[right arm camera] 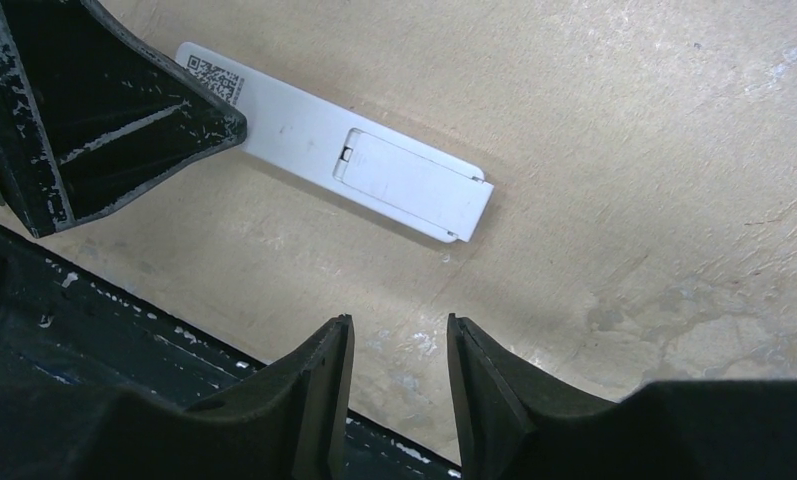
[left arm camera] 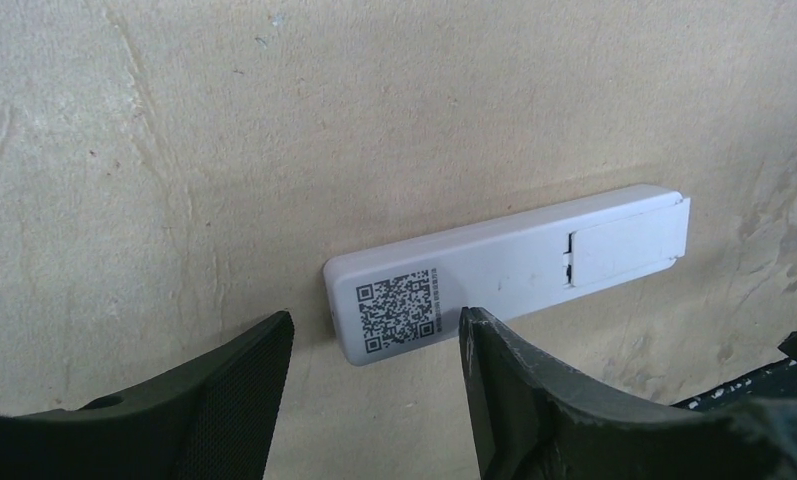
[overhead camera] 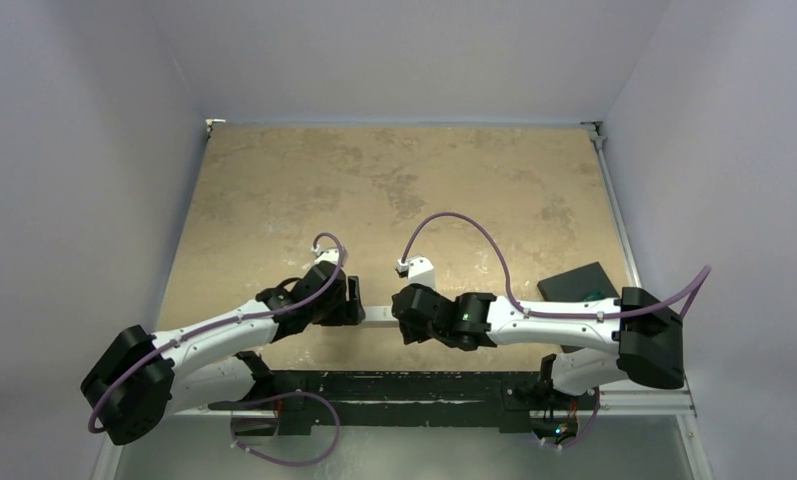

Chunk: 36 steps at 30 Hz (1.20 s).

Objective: Load the batteries into the remote control

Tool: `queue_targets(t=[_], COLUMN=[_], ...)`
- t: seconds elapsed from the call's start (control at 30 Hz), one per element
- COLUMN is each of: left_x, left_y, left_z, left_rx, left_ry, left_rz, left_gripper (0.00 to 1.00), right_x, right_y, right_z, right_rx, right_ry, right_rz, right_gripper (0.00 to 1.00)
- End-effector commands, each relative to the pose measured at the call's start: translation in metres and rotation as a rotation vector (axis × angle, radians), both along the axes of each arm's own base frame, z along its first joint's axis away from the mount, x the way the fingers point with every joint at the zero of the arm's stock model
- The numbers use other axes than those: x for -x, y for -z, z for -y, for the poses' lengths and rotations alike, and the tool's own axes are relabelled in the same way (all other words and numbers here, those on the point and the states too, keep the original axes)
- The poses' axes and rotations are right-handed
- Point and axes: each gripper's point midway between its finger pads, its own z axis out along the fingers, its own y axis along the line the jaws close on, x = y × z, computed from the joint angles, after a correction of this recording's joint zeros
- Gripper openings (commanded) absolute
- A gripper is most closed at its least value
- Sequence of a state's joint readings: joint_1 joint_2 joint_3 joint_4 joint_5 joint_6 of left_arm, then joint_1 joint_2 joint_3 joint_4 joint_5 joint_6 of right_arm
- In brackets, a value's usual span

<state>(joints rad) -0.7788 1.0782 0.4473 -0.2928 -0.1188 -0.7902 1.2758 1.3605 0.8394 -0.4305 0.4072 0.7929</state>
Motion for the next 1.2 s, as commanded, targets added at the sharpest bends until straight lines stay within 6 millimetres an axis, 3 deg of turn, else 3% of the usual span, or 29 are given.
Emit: queue_targets(t=[0.0,0.37,0.63,1.17], left_x=[-0.006,-0.006,-0.005,-0.004], left_y=[-0.006,0.001,0.007,0.007], left_z=[0.01,0.008,0.006,0.01], left_rx=[0.054,0.044,0.036,0.043], left_ry=[0.002,0.002,0.003,0.026], left_rz=[0.019,0.022,0.016,0.011], left_gripper=[0.6,0.49,0.45,0.39], right_x=[-0.008,-0.015,-0.028,-0.048], right_y=[-0.01,0.001,0.005,0.012], right_z=[-0.003,-0.004,-0.001,-0.004], right_rx=[-0.026,-0.023,-0.002,-0.058], right_ry=[0.037,0.069,0.117,0.204], right_rz=[0.033,0.035,0.047,0.02], right_gripper=[0.47,0.5,0.57,0.58])
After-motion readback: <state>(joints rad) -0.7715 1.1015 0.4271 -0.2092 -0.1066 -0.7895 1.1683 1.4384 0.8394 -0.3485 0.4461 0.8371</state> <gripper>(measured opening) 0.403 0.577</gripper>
